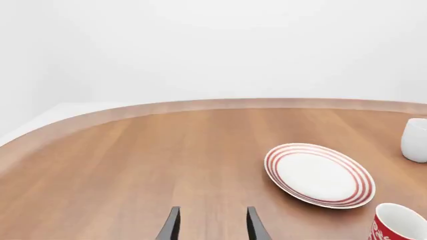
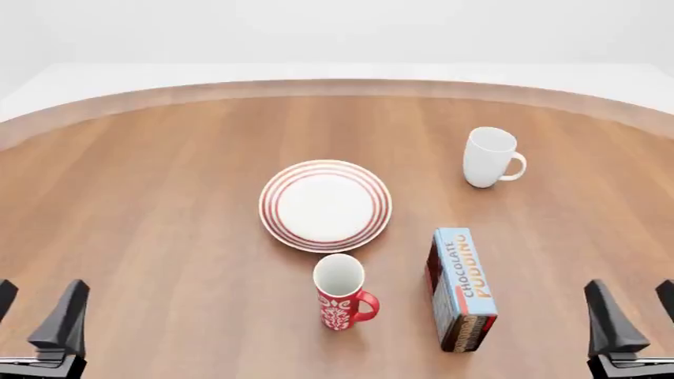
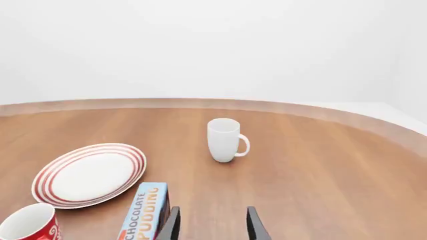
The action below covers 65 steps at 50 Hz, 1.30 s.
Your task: Pick up the red mug and put it on the plate
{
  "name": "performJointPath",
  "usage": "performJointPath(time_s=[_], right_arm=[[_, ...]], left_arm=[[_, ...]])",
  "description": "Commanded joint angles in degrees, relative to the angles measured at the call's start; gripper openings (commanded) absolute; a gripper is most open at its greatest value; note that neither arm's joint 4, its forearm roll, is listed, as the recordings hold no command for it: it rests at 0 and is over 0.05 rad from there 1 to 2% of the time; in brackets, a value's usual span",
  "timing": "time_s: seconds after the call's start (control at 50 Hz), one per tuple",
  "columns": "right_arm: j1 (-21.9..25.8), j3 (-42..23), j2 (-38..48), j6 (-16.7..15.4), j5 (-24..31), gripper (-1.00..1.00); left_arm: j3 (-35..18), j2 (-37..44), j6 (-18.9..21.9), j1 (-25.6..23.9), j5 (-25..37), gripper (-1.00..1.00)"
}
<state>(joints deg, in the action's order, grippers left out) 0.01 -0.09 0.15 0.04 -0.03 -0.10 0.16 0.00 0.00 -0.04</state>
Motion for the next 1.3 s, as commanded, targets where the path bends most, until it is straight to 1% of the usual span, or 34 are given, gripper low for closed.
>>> performJointPath(time_s=[0.02,0.1,0.18,0.26,0.28,0.3,0.32,0.34,0.36,0.38,0.42,0.46,0.52,0.58,0.68,0.72,0.8,0.84,0.86,0.94,0.96,0.98,1.0,1.02,1.04,1.06,1.08,1.12,1.14,1.18,1.2,1.22,1.28,1.3], right_arm=[[0.19,-0.16,0.47,0.22,-0.08,1.00],[0.47,-0.11,1.26,-0.22,-0.61,1.00],[0.66,-0.34,0.85,0.10,-0.28,1.00],[1.88,-2.00,0.06,0.44,1.30,1.00],[2.32,-3.16,0.13,2.65,1.58,1.00],[3.43,-4.06,0.09,2.33,2.29,1.00],[4.64,-4.95,-0.01,0.88,2.98,1.00],[4.82,-6.27,-0.04,2.10,3.78,1.00],[4.95,-7.04,-0.03,2.50,4.34,1.00],[6.20,-8.38,0.15,1.75,5.54,1.00],[6.21,-8.76,0.30,1.53,5.80,1.00],[7.20,-11.18,0.79,2.09,7.36,1.00],[9.96,-14.05,1.62,1.30,9.58,1.00],[11.81,-16.40,3.64,-1.78,11.03,1.00],[13.69,-19.11,6.56,-3.40,12.06,1.00],[14.48,-21.16,8.17,-4.14,12.74,1.00],[17.24,-24.67,11.38,-5.85,14.29,1.00],[18.45,-27.05,12.67,-5.83,15.47,1.00],[18.55,-28.35,13.05,-6.45,15.83,1.00],[20.31,-30.48,15.26,-6.77,16.10,1.00],[20.60,-31.43,15.58,-5.56,16.36,1.00],[20.79,-33.02,16.12,-2.99,17.00,1.00],[21.23,-33.69,16.56,-3.98,17.28,1.00],[21.75,-34.48,17.14,-4.01,17.75,1.00],[22.60,-35.04,17.96,-2.92,18.32,1.00],[22.60,-35.05,17.97,-2.92,18.32,1.00],[24.21,-36.35,19.08,-3.67,19.37,1.00],[24.71,-38.14,20.09,-2.78,20.25,1.00],[25.63,-39.09,21.23,-4.01,20.93,1.00],[26.46,-40.44,22.73,-4.02,21.66,1.00],[27.01,-40.65,23.57,-4.77,21.89,1.00],[27.84,-40.66,24.37,-6.24,21.97,1.00],[28.52,-41.42,26.05,-6.92,22.41,1.00],[28.89,-41.96,27.03,-7.71,22.73,1.00]], left_arm=[[-0.15,0.25,0.00,0.00,-0.06,1.00],[-0.15,0.25,0.00,0.00,-0.06,1.00],[-0.15,0.25,0.00,0.00,-0.06,1.00],[-0.15,0.25,0.00,0.00,-0.06,1.00],[-0.15,0.25,0.00,0.00,-0.06,1.00],[-0.15,0.25,0.00,0.00,-0.06,1.00],[-0.15,0.25,0.00,0.00,-0.06,1.00],[-0.15,0.25,0.00,0.00,-0.06,1.00],[-0.15,0.25,0.00,0.00,-0.06,1.00],[-0.15,0.25,0.00,0.00,-0.06,1.00],[-0.15,0.25,0.00,0.00,-0.06,1.00],[-0.15,0.25,0.00,0.00,-0.06,1.00],[-0.15,0.25,0.00,0.00,-0.06,1.00],[-0.15,0.25,0.00,0.00,-0.06,1.00],[-0.15,0.25,0.00,0.00,-0.06,1.00],[-0.15,0.25,0.00,0.00,-0.06,1.00],[-0.15,0.25,0.00,0.00,-0.06,1.00],[-0.15,0.25,0.00,0.00,-0.06,1.00],[-0.15,0.25,0.00,0.00,-0.06,1.00],[-0.15,0.25,0.00,0.00,-0.06,1.00],[-0.15,0.25,0.00,0.00,-0.06,1.00],[-0.15,0.25,0.00,0.00,-0.06,1.00],[-0.15,0.25,0.00,0.00,-0.06,1.00],[-0.15,0.25,0.00,0.00,-0.06,1.00],[-0.15,0.25,0.00,0.00,-0.06,1.00],[-0.15,0.25,0.00,0.00,-0.06,1.00],[-0.15,0.25,0.00,0.00,-0.06,1.00],[-0.15,0.25,0.00,0.00,-0.06,1.00],[-0.15,0.25,0.00,0.00,-0.06,1.00],[-0.15,0.25,0.00,0.00,-0.06,1.00],[-0.15,0.25,0.00,0.00,-0.06,1.00],[-0.15,0.25,0.00,0.00,-0.06,1.00],[-0.15,0.25,0.00,0.00,-0.06,1.00],[-0.15,0.25,0.00,0.00,-0.06,1.00]])
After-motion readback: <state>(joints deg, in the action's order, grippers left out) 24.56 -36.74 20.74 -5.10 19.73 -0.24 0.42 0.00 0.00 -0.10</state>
